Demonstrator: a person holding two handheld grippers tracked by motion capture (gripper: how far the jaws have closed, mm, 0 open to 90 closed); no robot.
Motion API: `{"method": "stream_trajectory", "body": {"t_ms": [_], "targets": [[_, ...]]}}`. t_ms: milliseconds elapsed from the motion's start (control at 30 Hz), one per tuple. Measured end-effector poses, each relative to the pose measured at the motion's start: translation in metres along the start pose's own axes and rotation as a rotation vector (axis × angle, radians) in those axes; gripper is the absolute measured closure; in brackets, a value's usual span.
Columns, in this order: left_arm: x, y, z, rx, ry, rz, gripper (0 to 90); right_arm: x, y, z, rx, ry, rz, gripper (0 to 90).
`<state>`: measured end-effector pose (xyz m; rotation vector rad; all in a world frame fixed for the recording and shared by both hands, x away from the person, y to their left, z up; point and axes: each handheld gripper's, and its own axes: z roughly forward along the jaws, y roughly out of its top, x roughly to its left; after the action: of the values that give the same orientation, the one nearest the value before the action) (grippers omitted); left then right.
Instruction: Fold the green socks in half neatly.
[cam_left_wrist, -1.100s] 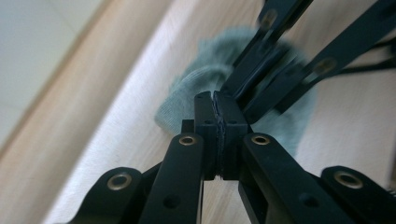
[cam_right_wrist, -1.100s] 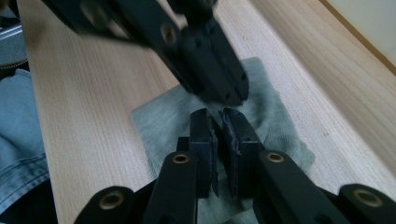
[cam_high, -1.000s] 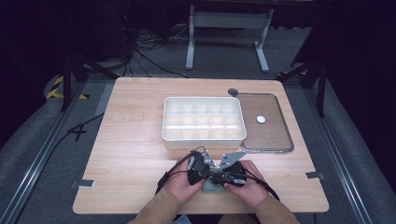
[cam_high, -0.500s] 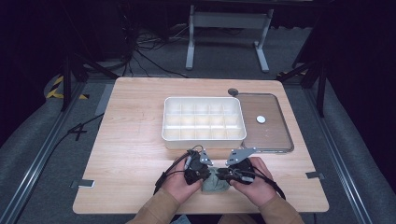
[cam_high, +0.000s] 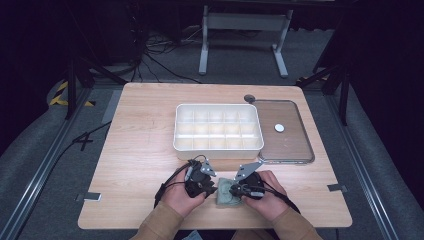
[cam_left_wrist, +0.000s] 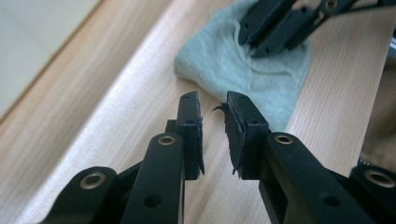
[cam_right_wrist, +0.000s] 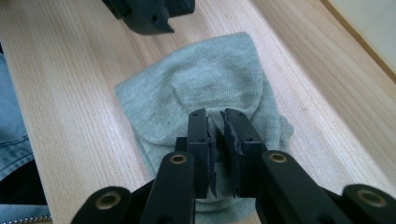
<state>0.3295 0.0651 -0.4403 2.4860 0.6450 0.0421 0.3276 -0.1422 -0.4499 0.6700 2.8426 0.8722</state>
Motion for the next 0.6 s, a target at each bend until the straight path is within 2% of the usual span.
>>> {"method": "stream_trajectory", "body": {"t_ms": [67, 200, 300, 400, 467, 500, 533, 567, 600], "targets": [[0.000, 0.000, 0.005, 0.025, 0.003, 0.041, 76.0, 0.000, 0.000, 0.000, 0.002, 0.001, 0.006, 82.5], [-0.003, 0.000, 0.014, 0.071, 0.023, 0.088, 77.5, -0.001, -0.002, 0.001, 0.001, 0.016, 0.011, 83.3], [-0.005, 0.001, 0.018, 0.078, 0.019, 0.129, 78.6, -0.001, -0.002, 0.001, 0.002, 0.018, 0.008, 83.6], [-0.006, 0.002, 0.019, 0.068, 0.017, 0.142, 78.4, -0.002, -0.002, 0.001, 0.000, 0.026, 0.012, 83.9], [-0.007, 0.003, 0.017, 0.031, -0.006, 0.171, 78.2, -0.001, -0.002, 0.001, 0.000, 0.026, 0.014, 84.0], [-0.007, 0.003, 0.017, 0.031, -0.006, 0.171, 78.0, -0.001, -0.002, 0.001, 0.000, 0.026, 0.014, 84.0], [-0.009, 0.004, 0.016, 0.007, -0.008, 0.165, 78.0, -0.001, -0.002, 0.001, 0.000, 0.023, 0.014, 84.0], [-0.010, 0.005, 0.014, -0.025, -0.019, 0.187, 77.8, -0.001, -0.003, 0.001, -0.006, 0.035, 0.020, 84.2], [-0.011, 0.006, 0.012, -0.035, -0.020, 0.197, 77.7, -0.002, -0.003, 0.002, -0.015, 0.044, 0.025, 84.6]]}}
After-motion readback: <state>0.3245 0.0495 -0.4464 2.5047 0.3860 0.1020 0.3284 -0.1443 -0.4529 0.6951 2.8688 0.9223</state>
